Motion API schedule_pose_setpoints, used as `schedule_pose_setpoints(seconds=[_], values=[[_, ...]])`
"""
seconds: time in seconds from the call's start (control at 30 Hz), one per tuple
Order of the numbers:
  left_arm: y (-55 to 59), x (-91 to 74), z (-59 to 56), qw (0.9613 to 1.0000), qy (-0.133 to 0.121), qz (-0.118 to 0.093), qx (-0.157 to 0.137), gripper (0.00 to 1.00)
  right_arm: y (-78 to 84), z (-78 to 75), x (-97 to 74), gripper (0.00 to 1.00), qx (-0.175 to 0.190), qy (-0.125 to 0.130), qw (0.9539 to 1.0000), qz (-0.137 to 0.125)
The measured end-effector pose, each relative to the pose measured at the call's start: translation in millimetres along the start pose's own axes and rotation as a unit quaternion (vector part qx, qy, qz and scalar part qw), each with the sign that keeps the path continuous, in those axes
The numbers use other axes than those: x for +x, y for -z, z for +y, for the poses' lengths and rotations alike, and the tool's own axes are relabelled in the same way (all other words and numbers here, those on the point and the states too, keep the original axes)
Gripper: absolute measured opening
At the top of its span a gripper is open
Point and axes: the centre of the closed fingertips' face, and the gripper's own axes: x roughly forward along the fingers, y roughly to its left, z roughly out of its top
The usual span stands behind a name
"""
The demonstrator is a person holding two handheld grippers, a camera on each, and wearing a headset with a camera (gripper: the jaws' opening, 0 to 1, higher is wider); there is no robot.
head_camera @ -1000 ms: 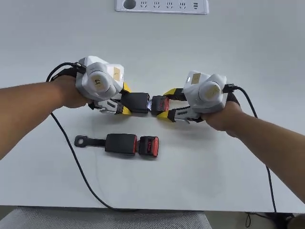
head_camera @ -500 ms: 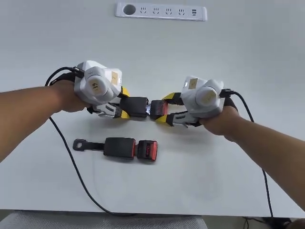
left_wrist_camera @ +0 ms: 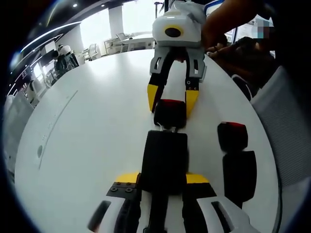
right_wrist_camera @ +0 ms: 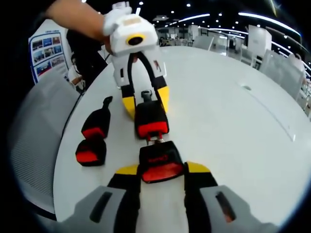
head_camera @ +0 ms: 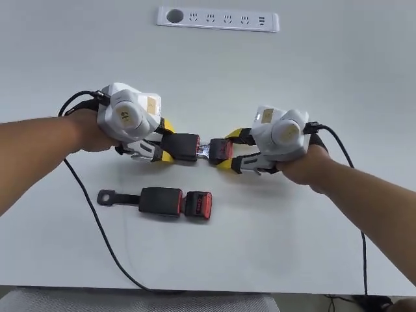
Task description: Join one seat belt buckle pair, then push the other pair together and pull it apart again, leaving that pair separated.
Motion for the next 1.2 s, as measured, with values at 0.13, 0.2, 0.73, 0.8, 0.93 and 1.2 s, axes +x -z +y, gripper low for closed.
schedule_pose_setpoints(seconds=[0.13, 0.2, 0.73, 0.8, 0.93, 1.2], values=[[-0.3, 0.0, -0.2, 1.0, -0.003, 0.0, -0.006, 0.33, 2.5, 0.5, -2.6, 0.34, -0.011, -0.001, 0.9999, 0.006], [-0.6, -0.1, -0.5, 1.0, -0.004, -0.002, -0.008, 0.33, 5.2, -1.0, -6.0, 0.34, -0.011, 0.0, 0.9999, 0.006], [-1.0, 0.8, -0.5, 0.9999, -0.004, 0.0, -0.009, 0.34, 27.1, -4.1, -40.9, 0.34, -0.005, 0.006, 0.9999, 0.009], [-1.0, 0.7, -0.5, 1.0, -0.004, 0.002, -0.009, 0.34, 30.5, -5.6, -44.4, 0.34, -0.008, 0.006, 0.9999, 0.011], [-1.0, 0.8, -0.8, 0.9999, -0.003, 0.005, -0.008, 0.34, 39.1, -9.5, -53.0, 0.35, -0.005, 0.008, 0.9999, 0.01], [-0.9, 0.8, -1.0, 0.9999, -0.003, 0.007, -0.009, 0.34, 53.7, -13.9, -68.0, 0.35, -0.002, 0.012, 0.9998, 0.017]])
